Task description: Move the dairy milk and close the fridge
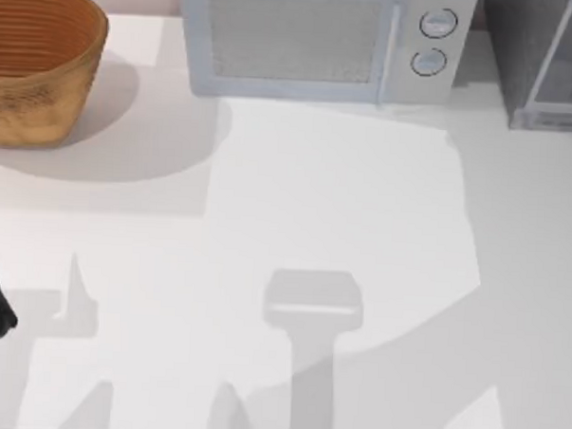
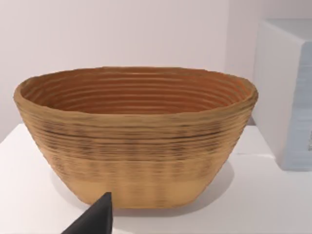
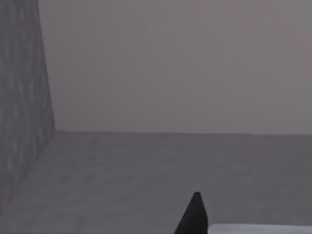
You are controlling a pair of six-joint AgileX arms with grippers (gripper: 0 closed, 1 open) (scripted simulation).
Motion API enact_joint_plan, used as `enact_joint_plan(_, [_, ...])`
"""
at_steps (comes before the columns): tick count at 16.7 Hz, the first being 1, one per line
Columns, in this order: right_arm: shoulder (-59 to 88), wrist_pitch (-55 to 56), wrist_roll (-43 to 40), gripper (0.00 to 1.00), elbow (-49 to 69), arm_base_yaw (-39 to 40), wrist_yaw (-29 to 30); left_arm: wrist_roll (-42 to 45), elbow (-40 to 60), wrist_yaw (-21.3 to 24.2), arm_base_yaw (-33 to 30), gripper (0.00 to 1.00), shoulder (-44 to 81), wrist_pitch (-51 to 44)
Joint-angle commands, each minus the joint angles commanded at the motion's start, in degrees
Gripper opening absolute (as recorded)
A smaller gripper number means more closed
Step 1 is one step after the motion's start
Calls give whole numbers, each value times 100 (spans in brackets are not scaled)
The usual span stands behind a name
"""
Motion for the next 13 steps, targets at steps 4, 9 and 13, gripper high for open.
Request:
enact_joint_plan(4, [12, -5, -5, 0, 13, -16, -6, 0, 0, 0, 0, 100, 0, 0])
enact_joint_plan(9, [12, -5, -5, 30, 13, -16, -6, 0, 0, 0, 0, 100, 0, 0])
enact_joint_plan(13, [12, -5, -5, 60, 13, -16, -6, 0, 0, 0, 0, 100, 0, 0])
